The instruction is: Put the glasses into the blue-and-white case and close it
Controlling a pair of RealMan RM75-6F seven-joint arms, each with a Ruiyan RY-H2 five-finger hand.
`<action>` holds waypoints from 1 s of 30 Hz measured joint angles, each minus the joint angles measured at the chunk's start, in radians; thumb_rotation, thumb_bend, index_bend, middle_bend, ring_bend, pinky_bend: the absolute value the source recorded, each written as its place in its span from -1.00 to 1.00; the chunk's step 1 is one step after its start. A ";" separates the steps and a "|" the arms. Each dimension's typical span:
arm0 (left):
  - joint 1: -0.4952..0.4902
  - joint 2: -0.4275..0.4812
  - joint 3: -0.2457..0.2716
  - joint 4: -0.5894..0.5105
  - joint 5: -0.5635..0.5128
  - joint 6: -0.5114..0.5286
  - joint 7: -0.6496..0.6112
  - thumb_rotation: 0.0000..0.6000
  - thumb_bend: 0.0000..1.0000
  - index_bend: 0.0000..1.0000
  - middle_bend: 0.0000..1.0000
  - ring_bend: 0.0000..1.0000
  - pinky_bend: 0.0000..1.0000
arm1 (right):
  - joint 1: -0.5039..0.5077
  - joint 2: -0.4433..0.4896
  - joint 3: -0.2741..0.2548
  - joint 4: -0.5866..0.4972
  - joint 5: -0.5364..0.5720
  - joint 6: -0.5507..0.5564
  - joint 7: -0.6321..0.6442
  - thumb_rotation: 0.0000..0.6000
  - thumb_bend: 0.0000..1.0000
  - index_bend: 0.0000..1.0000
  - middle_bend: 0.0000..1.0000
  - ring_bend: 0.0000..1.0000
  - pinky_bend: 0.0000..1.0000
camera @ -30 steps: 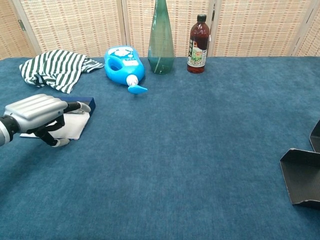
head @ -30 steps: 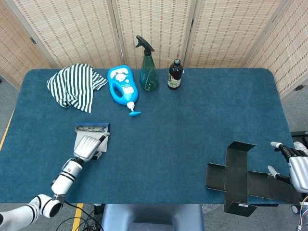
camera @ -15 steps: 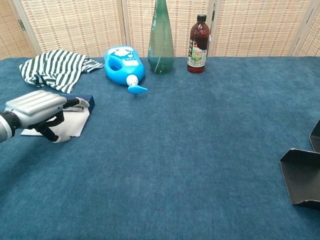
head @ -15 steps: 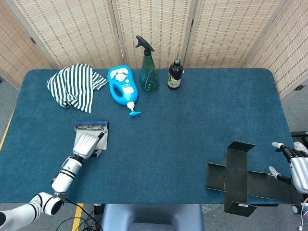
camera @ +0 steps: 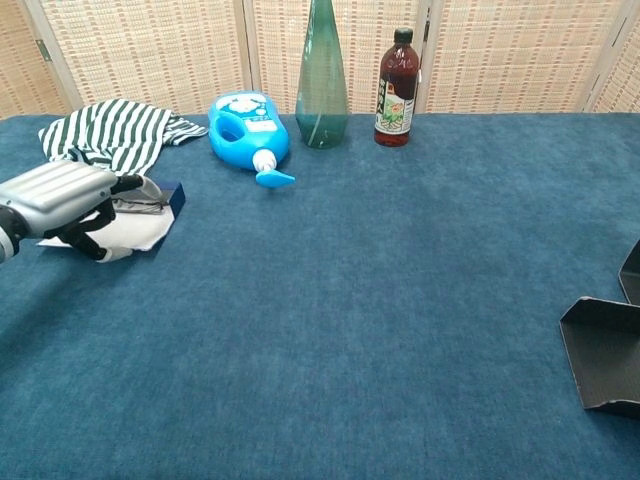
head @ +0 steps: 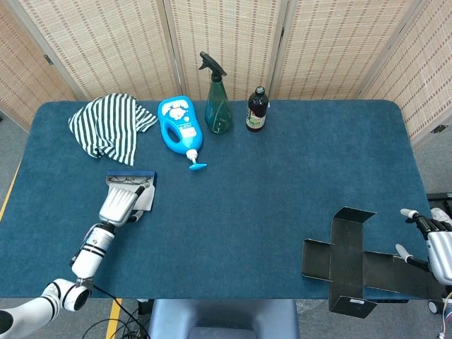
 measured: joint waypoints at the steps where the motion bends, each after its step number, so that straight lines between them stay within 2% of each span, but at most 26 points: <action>1: -0.002 -0.002 -0.004 0.009 0.000 0.003 -0.004 1.00 -0.37 -0.49 0.92 0.93 1.00 | 0.000 0.000 0.000 0.000 0.000 0.001 -0.001 1.00 -0.55 -0.54 -0.24 -0.14 -0.23; 9: -0.022 -0.027 -0.029 0.086 -0.002 0.013 -0.043 1.00 -0.37 -0.41 0.92 0.93 1.00 | -0.001 0.002 0.003 -0.002 0.003 0.002 -0.004 1.00 -0.55 -0.54 -0.23 -0.13 -0.23; 20: -0.069 -0.106 -0.040 0.290 0.002 -0.019 -0.107 1.00 -0.37 -0.25 0.92 0.93 1.00 | -0.004 0.003 0.003 -0.007 0.006 0.002 -0.009 1.00 -0.55 -0.54 -0.23 -0.13 -0.23; 25: -0.075 -0.135 -0.038 0.356 -0.003 -0.040 -0.138 1.00 -0.37 -0.07 0.92 0.93 1.00 | -0.003 0.005 0.004 -0.008 0.006 0.000 -0.011 1.00 -0.55 -0.54 -0.23 -0.13 -0.23; 30: -0.062 -0.129 -0.033 0.361 0.000 -0.019 -0.173 1.00 -0.34 0.12 0.92 0.93 1.00 | 0.001 0.003 0.005 -0.007 0.006 -0.005 -0.011 1.00 -0.55 -0.54 -0.23 -0.13 -0.23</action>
